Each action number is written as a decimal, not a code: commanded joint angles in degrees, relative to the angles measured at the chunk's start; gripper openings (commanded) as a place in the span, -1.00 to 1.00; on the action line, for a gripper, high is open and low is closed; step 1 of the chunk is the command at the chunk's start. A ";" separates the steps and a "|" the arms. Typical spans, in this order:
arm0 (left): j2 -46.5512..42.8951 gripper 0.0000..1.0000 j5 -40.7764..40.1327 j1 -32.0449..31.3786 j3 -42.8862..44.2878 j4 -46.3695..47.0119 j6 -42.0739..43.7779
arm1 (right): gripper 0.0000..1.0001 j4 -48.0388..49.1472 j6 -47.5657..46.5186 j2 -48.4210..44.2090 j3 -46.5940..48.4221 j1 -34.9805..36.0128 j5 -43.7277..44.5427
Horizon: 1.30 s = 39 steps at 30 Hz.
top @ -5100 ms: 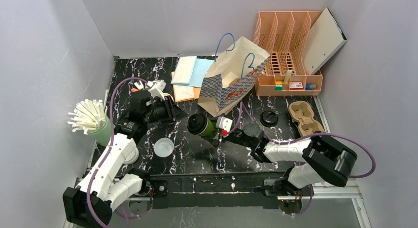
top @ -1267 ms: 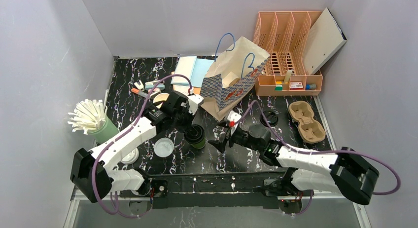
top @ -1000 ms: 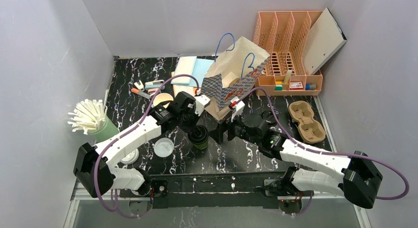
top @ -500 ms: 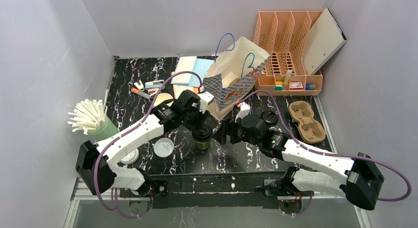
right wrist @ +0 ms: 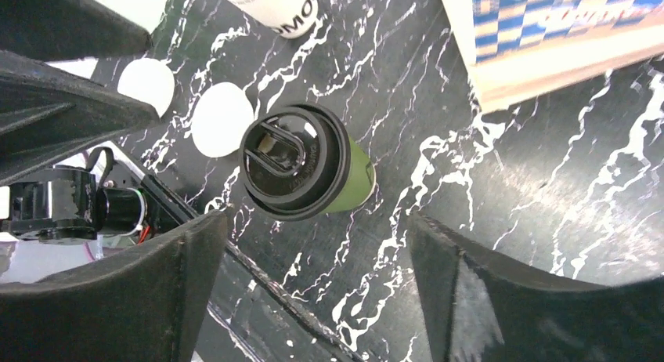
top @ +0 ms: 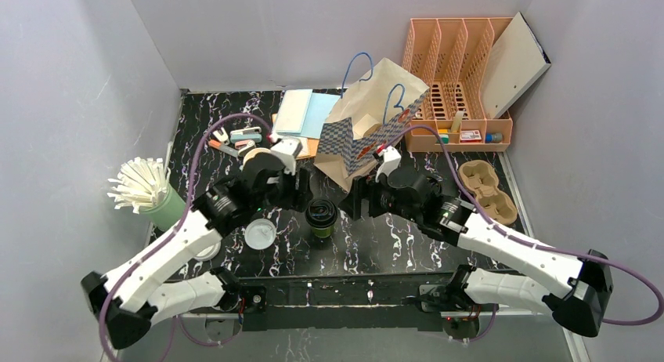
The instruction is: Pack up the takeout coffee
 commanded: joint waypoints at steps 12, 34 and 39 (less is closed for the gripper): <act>-17.30 -0.06 2.10 0.37 -20.18 12.65 -28.71 | 0.34 2.66 18.26 3.69 -0.13 2.96 0.91; -8.65 -0.21 -2.38 3.17 -10.88 9.96 -14.76 | -0.01 10.39 32.83 6.39 -5.67 6.50 3.21; -3.77 -0.16 8.26 8.49 -7.86 11.08 -6.72 | -0.01 11.93 38.14 8.27 -6.70 8.83 5.20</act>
